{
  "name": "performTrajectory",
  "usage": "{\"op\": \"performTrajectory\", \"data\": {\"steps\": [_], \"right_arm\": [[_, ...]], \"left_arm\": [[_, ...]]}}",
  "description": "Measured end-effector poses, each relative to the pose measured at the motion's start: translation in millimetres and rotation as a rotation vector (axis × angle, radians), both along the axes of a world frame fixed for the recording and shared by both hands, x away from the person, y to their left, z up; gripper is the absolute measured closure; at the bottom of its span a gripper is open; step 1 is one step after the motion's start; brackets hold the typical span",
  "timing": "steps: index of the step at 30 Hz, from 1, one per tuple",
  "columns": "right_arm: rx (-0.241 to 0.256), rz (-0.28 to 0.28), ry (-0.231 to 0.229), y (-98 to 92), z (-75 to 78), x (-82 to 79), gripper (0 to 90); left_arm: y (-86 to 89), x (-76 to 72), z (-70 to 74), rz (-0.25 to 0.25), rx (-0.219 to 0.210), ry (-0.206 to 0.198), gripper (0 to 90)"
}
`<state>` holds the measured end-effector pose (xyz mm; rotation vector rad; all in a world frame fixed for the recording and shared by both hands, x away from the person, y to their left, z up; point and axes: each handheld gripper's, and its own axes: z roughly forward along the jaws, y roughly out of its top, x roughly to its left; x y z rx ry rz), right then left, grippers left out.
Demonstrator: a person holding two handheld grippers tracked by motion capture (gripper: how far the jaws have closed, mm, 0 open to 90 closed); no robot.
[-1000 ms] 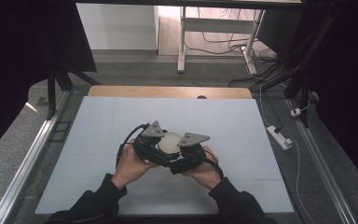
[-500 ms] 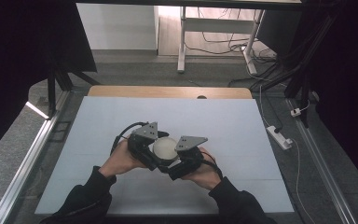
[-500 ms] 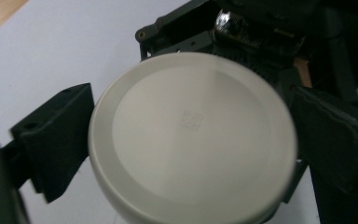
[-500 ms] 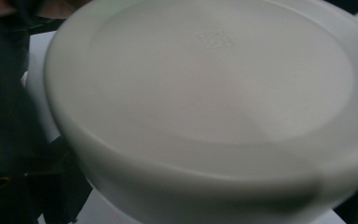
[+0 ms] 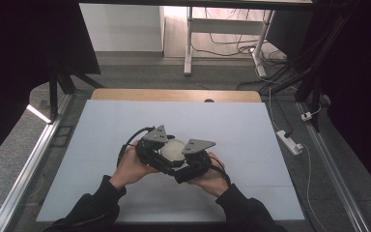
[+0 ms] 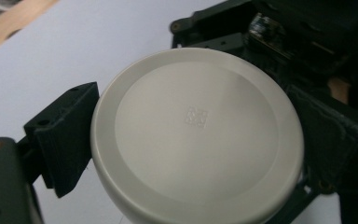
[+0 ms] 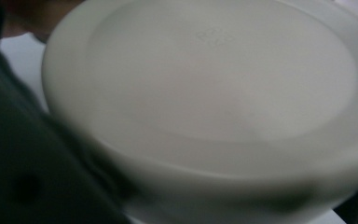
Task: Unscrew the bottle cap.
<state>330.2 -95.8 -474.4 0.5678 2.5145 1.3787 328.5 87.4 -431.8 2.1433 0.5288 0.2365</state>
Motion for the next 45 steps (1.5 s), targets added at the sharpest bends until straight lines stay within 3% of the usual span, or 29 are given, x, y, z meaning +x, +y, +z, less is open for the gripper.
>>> {"op": "performTrajectory", "data": {"steps": [4,8,12,16,18,22,27,31,36,37,38,40,41,42,43,44,45], "right_arm": [[-0.006,-0.042,-0.006,-0.7,-0.7,1.6,6.8],[-0.01,-0.059,-0.003,-1.8,-1.1,2.5,6.7],[0.003,-0.044,-0.002,-3.2,0.2,2.7,6.7],[0.015,-0.005,-0.005,-3.7,2.6,1.2,6.7],[0.017,0.015,-0.004,-3.9,3.2,0.5,6.7],[0.025,0.06,-0.001,-3.5,3.4,-1.4,6.7],[0.031,0.104,-0.001,-1.6,4.1,-3.9,6.7],[0.029,0.124,-0.003,-0.1,4.3,-5.8,6.7],[0.029,0.116,-0.002,-0.6,4.4,-5.2,6.8],[0.026,0.107,-0.002,-0.7,4.3,-4.9,6.7],[0.021,0.095,-0.004,-0.5,4.2,-4.3,6.7],[0.015,0.071,-0.007,-0.4,3.4,-3.0,6.7],[0.015,0.071,-0.007,-0.4,3.4,-3.0,6.7],[0.012,0.04,-0.002,-0.5,2.5,-1.4,6.7],[0.011,0.028,-0.001,-0.7,1.9,-0.6,6.7],[0.005,0.012,-0.002,-1.1,1.7,-0.1,6.8],[0.003,0.001,-0.003,-1.3,1.3,0.5,6.7]], "left_arm": [[-8.0,-4.3,-1.2,0.099,-0.006,-0.003,8.0],[-10.9,-5.1,-2.2,0.122,-0.007,-0.005,7.7],[-8.9,-1.2,-0.7,0.071,0.006,-0.007,1.5],[3.4,-1.7,9.4,-0.017,0.006,-0.04,0.0],[9.8,-1.2,12.5,-0.079,0.006,-0.05,0.0],[18.7,2.1,10.9,-0.212,-0.003,-0.032,0.0],[19.6,6.7,4.3,-0.238,-0.006,-0.011,0.0],[21.7,10.3,-0.4,-0.275,-0.065,0.017,3.7],[21.2,9.1,-0.7,-0.263,-0.073,0.013,7.7],[19.0,8.1,-0.4,-0.226,-0.065,0.017,7.8],[19.0,8.1,-0.4,-0.226,-0.065,0.017,7.8],[13.4,6.3,0.0,-0.152,-0.049,0.021,7.9],[13.4,6.3,0.0,-0.152,-0.049,0.021,7.9],[11.2,5.5,0.1,-0.121,-0.043,0.02,8.0],[6.5,3.2,0.2,-0.061,-0.032,0.017,8.0],[6.5,3.2,0.2,-0.061,-0.032,0.017,8.0],[3.6,1.5,-0.2,-0.026,-0.036,0.017,7.9]]}}
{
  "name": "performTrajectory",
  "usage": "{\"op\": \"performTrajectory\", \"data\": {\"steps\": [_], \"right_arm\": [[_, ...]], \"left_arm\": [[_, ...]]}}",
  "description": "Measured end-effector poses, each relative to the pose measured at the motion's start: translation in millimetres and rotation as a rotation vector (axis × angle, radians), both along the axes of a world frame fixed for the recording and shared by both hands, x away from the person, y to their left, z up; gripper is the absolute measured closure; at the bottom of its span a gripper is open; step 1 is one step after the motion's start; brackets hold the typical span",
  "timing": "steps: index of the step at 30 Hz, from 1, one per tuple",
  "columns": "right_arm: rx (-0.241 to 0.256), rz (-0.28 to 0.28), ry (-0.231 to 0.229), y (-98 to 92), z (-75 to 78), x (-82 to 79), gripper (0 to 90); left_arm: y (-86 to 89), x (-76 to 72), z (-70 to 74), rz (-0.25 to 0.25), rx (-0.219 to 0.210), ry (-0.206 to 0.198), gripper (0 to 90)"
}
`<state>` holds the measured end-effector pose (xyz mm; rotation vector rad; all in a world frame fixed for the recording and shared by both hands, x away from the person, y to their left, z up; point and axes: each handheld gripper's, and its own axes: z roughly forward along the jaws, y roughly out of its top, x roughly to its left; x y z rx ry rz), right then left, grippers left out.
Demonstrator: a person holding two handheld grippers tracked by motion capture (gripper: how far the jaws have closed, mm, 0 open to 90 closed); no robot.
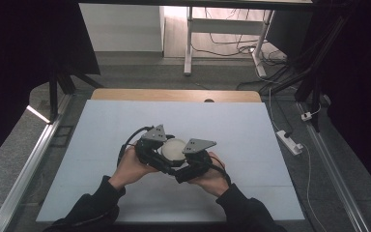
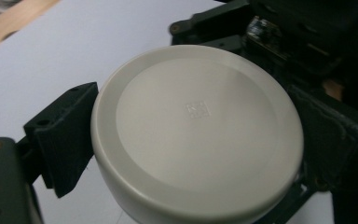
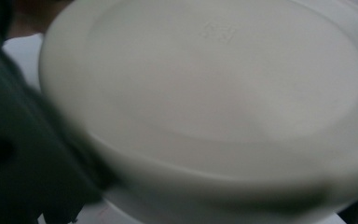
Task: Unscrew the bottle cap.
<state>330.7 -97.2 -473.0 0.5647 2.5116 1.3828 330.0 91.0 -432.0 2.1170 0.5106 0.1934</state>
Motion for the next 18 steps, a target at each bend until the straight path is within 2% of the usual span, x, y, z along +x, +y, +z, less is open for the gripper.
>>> {"op": "performTrajectory", "data": {"steps": [4,7,10,11,12,14,16,17,18], "right_arm": [[-0.016,-0.046,-0.007,-0.3,-1.0,1.1,6.7],[-0.022,-0.06,-0.002,-0.3,-2.4,1.8,6.7],[-0.015,-0.05,0.0,-0.4,-1.6,1.5,6.7],[-0.012,-0.043,-0.002,-0.2,-0.8,1.1,6.7],[-0.01,-0.034,-0.007,0.0,0.0,0.4,6.7],[-0.001,-0.014,-0.004,0.5,0.8,-1.1,6.7],[0.003,0.004,-0.004,1.1,1.1,-2.0,6.7],[0.006,0.015,-0.003,1.3,1.2,-2.4,6.7],[0.006,0.015,-0.003,1.3,1.2,-2.4,6.7]], "left_arm": [[-8.6,-5.0,-1.8,0.107,0.005,-0.004,7.9],[-12.7,-7.3,-3.3,0.144,0.016,-0.012,7.8],[-12.6,-6.4,-3.0,0.118,0.027,-0.032,4.8],[-11.9,-5.3,-1.8,0.1,0.034,-0.029,1.6],[-9.1,-5.8,2.1,0.071,0.035,-0.047,1.3],[-5.2,-6.2,6.8,0.021,0.037,-0.053,0.0],[-3.4,-6.7,8.7,0.005,0.037,-0.062,0.0],[0.4,-6.9,11.5,-0.045,0.038,-0.069,0.0],[0.4,-6.9,11.5,-0.045,0.038,-0.069,0.0]]}}
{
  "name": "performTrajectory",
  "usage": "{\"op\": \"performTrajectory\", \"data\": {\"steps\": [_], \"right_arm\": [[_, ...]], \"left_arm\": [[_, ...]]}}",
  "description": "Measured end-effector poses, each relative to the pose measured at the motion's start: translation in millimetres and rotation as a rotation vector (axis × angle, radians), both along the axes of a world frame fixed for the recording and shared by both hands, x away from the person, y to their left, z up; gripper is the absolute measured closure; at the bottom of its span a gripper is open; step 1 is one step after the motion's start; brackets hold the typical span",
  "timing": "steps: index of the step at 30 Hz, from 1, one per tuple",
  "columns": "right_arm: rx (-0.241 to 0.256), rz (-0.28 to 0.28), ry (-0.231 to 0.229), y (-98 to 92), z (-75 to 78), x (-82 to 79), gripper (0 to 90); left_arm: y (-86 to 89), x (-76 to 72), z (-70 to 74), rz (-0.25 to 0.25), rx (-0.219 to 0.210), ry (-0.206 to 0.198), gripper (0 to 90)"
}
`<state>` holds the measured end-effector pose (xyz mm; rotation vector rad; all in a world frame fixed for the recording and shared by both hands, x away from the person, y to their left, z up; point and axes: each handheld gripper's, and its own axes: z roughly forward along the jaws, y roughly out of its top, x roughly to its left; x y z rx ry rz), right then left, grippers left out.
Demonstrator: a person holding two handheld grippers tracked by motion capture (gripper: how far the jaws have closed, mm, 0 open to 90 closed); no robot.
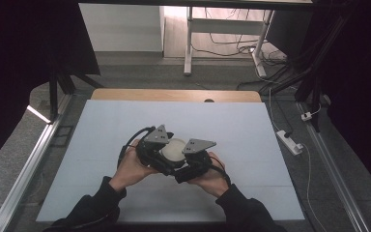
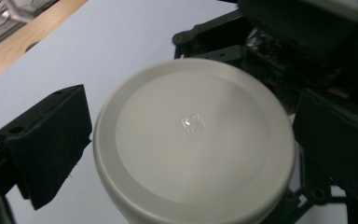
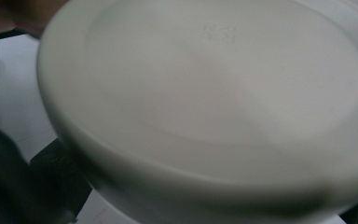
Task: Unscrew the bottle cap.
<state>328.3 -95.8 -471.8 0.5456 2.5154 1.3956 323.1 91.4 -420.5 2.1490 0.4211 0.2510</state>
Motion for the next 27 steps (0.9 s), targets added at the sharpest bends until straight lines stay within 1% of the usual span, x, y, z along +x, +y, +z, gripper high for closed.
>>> {"op": "performTrajectory", "data": {"steps": [1,2,3,5,7,10,11,12,14,15,18,19,20,21,22,23,25,26,27], "right_arm": [[0.005,0.021,0.008,0.1,0.2,-0.7,6.7],[0.005,0.021,0.008,0.1,0.2,-0.7,6.7],[0.012,0.043,0.01,0.6,0.7,-1.6,6.7],[0.013,0.053,0.01,0.8,1.1,-2.1,6.7],[0.019,0.074,0.008,1.2,2.1,-3.5,6.7],[0.021,0.08,0.006,1.2,2.8,-4.2,6.7],[0.023,0.081,0.004,1.1,2.8,-4.1,6.7],[0.022,0.08,0.004,0.9,2.8,-4.1,6.7],[0.021,0.078,0.004,0.5,2.9,-4.1,6.7],[0.022,0.074,0.006,0.1,2.8,-3.8,6.7],[0.018,0.052,0.009,-0.3,3.0,-3.1,6.7],[0.017,0.043,0.009,-0.4,3.0,-2.5,6.7],[0.017,0.035,0.01,-0.4,2.9,-2.1,6.7],[0.016,0.026,0.009,-0.3,2.6,-1.7,6.7],[0.01,0.018,0.008,-0.2,2.3,-1.4,6.8],[0.006,0.013,0.009,0.0,1.8,-1.4,6.7],[0.001,0.005,0.011,0.6,0.7,-1.2,6.8],[-0.003,0.004,0.007,0.8,0.2,-1.2,6.7],[-0.003,0.004,0.007,0.8,0.2,-1.2,6.7]], "left_arm": [[1.9,0.4,0.7,-0.026,-0.002,0.004,0.0],[4.0,1.1,1.0,-0.06,0.0,0.009,0.0],[5.9,1.6,0.8,-0.079,-0.001,0.009,0.0],[8.5,3.7,-0.7,-0.112,-0.006,0.025,0.4],[10.2,6.5,-4.2,-0.128,-0.004,0.043,1.4],[11.1,7.6,-5.8,-0.135,0.001,0.041,4.6],[11.7,7.7,-7.0,-0.135,-0.013,0.043,6.7],[11.7,7.7,-7.0,-0.135,-0.013,0.043,7.4],[11.7,7.5,-7.6,-0.127,-0.023,0.045,7.5],[11.8,7.7,-7.7,-0.126,-0.02,0.042,7.7],[9.2,6.7,-8.1,-0.072,-0.031,0.046,7.9],[9.2,6.7,-8.1,-0.072,-0.031,0.046,7.9],[8.5,6.4,-8.0,-0.059,-0.03,0.044,8.0],[6.9,5.6,-7.2,-0.03,-0.031,0.043,8.0],[6.5,5.2,-6.5,-0.018,-0.034,0.044,8.0],[6.5,5.2,-6.5,-0.018,-0.034,0.044,8.0],[5.9,3.9,-4.6,0.007,-0.052,0.047,8.1],[6.2,3.3,-2.6,0.015,-0.064,0.058,8.0],[6.2,3.3,-2.6,0.015,-0.064,0.058,8.0]]}}
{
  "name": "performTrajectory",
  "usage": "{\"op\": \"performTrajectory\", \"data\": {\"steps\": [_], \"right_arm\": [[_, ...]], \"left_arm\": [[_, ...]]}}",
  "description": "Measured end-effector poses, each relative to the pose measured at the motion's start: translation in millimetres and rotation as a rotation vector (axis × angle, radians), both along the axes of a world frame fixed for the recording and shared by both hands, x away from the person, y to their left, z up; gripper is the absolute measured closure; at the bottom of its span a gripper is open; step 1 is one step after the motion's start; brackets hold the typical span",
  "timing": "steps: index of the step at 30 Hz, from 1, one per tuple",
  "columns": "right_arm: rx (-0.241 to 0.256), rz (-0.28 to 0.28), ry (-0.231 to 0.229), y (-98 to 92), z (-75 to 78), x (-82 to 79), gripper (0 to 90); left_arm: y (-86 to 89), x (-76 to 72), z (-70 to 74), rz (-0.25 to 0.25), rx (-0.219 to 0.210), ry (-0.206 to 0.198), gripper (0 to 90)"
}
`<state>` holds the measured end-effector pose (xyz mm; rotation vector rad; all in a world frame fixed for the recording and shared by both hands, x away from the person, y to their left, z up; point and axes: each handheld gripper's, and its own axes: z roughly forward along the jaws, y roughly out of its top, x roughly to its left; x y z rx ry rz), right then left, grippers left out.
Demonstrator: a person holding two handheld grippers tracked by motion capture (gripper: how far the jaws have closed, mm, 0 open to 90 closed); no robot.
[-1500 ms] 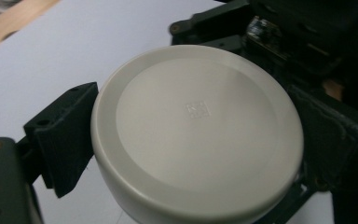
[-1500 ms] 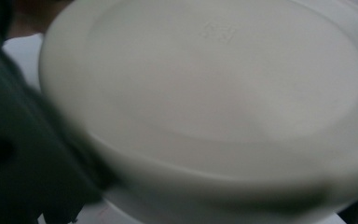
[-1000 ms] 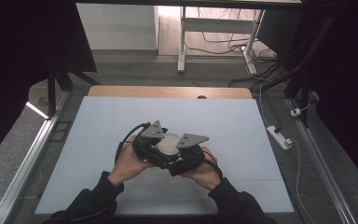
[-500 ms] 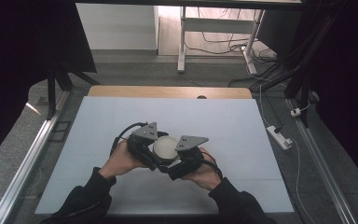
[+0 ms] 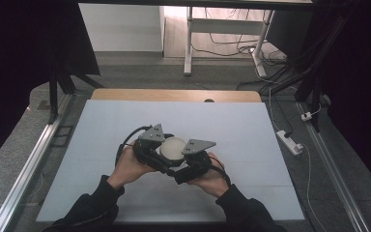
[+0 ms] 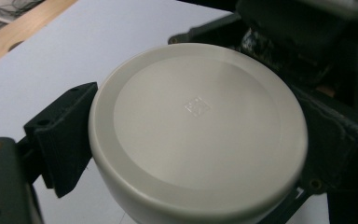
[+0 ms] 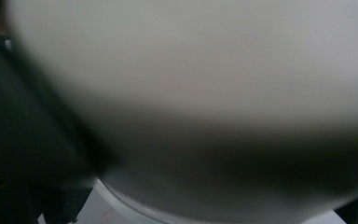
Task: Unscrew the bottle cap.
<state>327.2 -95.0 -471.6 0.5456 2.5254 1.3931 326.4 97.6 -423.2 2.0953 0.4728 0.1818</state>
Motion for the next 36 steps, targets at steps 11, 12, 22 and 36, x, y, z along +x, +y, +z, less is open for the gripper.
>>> {"op": "performTrajectory", "data": {"steps": [11,12,22,36], "right_arm": [[-0.004,-0.018,0.005,-2.7,-1.4,3.2,6.7],[-0.002,-0.021,0.007,-3.3,-1.3,3.6,6.7],[0.001,-0.045,0.012,-10.9,0.2,9.3,6.7],[0.002,-0.078,0.012,-19.2,1.2,17.2,6.7]], "left_arm": [[6.1,-2.9,5.4,0.022,0.006,-0.008,8.1],[6.1,-2.9,5.4,0.022,0.006,-0.008,8.0],[13.0,-6.9,6.2,0.037,-0.001,-0.008,8.0],[27.1,-16.0,2.4,0.041,-0.012,-0.001,8.0]]}}
